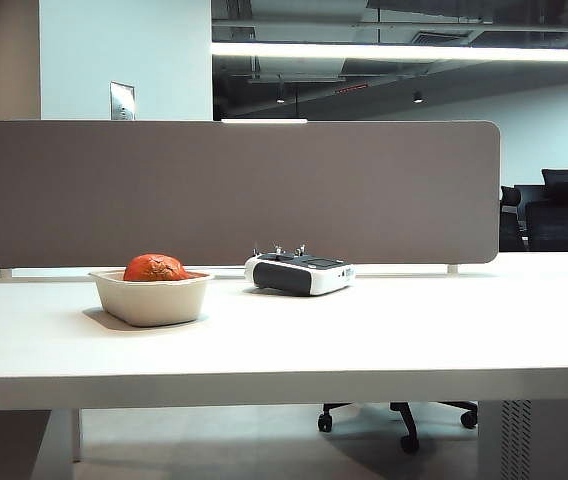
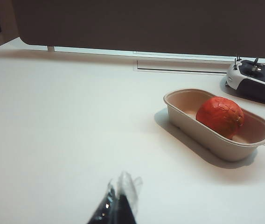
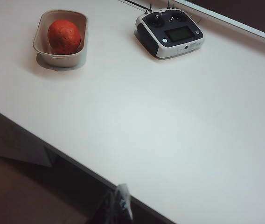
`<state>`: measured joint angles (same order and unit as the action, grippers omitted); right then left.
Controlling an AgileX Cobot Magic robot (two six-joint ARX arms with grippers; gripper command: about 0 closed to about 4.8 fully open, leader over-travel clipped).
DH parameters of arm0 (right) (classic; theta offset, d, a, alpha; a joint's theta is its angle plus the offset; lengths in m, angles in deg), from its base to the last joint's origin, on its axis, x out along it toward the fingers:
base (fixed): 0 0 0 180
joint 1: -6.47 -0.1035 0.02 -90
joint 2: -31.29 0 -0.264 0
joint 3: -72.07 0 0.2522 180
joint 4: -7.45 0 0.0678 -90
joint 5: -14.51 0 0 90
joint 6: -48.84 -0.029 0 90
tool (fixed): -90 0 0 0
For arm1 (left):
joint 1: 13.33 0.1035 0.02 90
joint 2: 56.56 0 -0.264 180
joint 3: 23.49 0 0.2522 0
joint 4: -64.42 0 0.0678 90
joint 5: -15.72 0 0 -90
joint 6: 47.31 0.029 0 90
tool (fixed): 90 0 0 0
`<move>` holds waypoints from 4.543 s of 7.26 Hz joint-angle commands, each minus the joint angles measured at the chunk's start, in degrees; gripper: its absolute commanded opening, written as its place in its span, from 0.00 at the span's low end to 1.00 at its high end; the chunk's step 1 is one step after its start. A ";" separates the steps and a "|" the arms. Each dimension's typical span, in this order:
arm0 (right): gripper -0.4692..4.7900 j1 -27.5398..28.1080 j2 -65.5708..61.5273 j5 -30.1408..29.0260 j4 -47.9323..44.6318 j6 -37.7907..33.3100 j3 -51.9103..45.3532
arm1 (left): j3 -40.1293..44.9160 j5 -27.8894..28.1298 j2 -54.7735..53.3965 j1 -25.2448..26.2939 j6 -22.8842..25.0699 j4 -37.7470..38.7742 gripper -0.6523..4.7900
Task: Pick up the orange and place it into the paper lunchbox.
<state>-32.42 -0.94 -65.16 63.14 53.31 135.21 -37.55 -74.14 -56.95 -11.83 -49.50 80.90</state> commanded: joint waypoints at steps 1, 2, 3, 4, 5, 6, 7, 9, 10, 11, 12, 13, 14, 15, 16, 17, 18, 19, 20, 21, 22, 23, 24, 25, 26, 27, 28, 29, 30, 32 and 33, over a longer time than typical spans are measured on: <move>0.08 -0.09 0.07 0.07 -0.72 -0.17 0.22 | 0.09 -0.15 0.20 0.04 0.22 -0.22 0.11; 0.08 -0.09 0.07 0.07 -0.70 -0.17 0.22 | 0.09 -0.17 0.20 0.04 0.22 -0.22 0.11; 0.08 8.04 6.88 1.33 -18.64 -0.13 -11.61 | 0.09 -0.15 0.20 0.04 0.22 -0.20 0.11; 0.08 14.88 12.92 1.60 -32.52 -0.15 -24.46 | 0.09 -0.15 0.20 0.04 0.22 -0.22 0.11; 0.08 17.29 15.15 1.57 -34.64 -0.13 -28.74 | 0.09 -0.15 0.20 0.04 0.22 -0.22 0.11; 0.08 18.62 16.68 1.25 -35.23 -0.15 -31.30 | 0.09 -0.22 0.20 0.04 0.22 -0.22 0.11; 0.08 21.99 21.66 -1.03 -35.34 -0.17 -37.27 | 0.09 -0.15 0.20 0.04 0.22 -0.20 0.11; 0.08 31.45 32.09 -3.02 -38.25 -0.37 -46.60 | 0.09 -0.17 0.20 0.04 0.22 -0.20 0.11; 0.08 32.20 32.09 -3.04 -40.17 -0.37 -47.93 | 0.09 -0.15 0.20 0.04 0.22 -0.20 0.11; 0.08 32.41 32.09 -2.97 -41.40 -0.37 -48.78 | 0.09 -0.20 0.20 0.04 0.22 -0.20 0.11; 0.08 32.59 32.09 -3.17 -41.29 -0.31 -49.13 | 0.09 -0.17 0.20 0.04 0.22 -0.20 0.11; 0.08 32.61 32.09 -3.15 -40.89 -0.33 -49.16 | 0.09 -0.17 0.20 0.04 0.22 -0.20 0.11; 0.08 32.61 32.09 -3.17 -40.94 -0.35 -49.16 | 0.09 -0.17 0.20 0.04 0.22 -0.17 0.11; 0.08 32.59 32.09 -3.17 -40.92 -0.37 -49.16 | 0.09 -0.20 0.20 0.04 0.22 -0.20 0.11; 0.08 32.57 32.09 -3.19 -40.92 -0.37 -49.16 | 0.09 -0.17 0.20 0.04 0.22 -0.17 0.11; 0.08 35.15 32.09 -6.23 -40.83 -0.35 -49.16 | 0.09 -0.17 0.20 0.04 0.22 -0.17 0.11; 0.08 35.15 32.09 -5.64 -40.74 -0.35 -49.16 | 0.09 -0.17 0.20 0.04 0.22 -0.17 0.11; 0.08 35.15 32.09 -5.05 -40.59 -0.35 -49.16 | 0.09 -0.17 0.20 0.04 0.22 -0.17 0.11; 0.08 35.15 32.09 -3.28 -39.98 -0.35 -49.16 | 0.09 -0.17 0.20 0.04 0.22 -0.17 0.11; 0.08 35.15 32.09 -2.16 -39.93 -0.35 -49.16 | 0.09 -0.17 0.20 0.04 0.22 -0.17 0.11; 0.08 35.15 32.09 -2.05 -39.93 -0.37 -49.16 | 0.09 -0.17 0.17 0.04 0.22 -0.17 0.11; 0.08 35.15 32.09 -2.08 -40.06 -0.37 -49.16 | 0.09 -0.17 0.20 0.04 0.24 -0.17 0.11; 0.08 35.15 32.09 -2.10 -40.06 -0.39 -49.16 | 0.09 -0.17 0.20 0.04 0.22 -0.20 0.11; 0.08 35.15 32.11 -2.08 -40.09 -4.42 -49.16 | 0.09 -0.17 0.20 0.04 0.22 -0.17 0.11; 0.08 35.12 32.11 -2.19 -40.13 -4.44 -49.13 | 0.09 -0.17 0.20 0.04 0.22 -0.17 0.11; 0.08 34.97 32.11 -2.47 -40.09 -4.44 -49.13 | 0.09 -0.17 0.20 0.04 0.22 -0.17 0.11; 0.08 34.97 32.11 -2.47 -40.09 -4.44 -49.13 | 0.09 -0.17 0.20 0.04 0.22 -0.17 0.11; 0.08 34.97 32.11 -2.47 -40.09 -4.44 -49.13 | 0.09 -0.17 0.20 0.04 0.22 -0.20 0.11; 0.08 34.99 32.11 -2.47 -40.06 -4.44 -49.13 | 0.09 -0.17 0.20 0.04 0.22 -0.17 0.11; 0.08 34.99 32.11 -2.47 -40.09 -4.44 -49.13 | 0.09 -0.17 0.20 0.04 0.22 -0.17 0.11; 0.08 34.99 32.11 -2.47 -40.09 -4.44 -49.13 | 0.09 -0.17 0.20 0.04 0.22 -0.20 0.11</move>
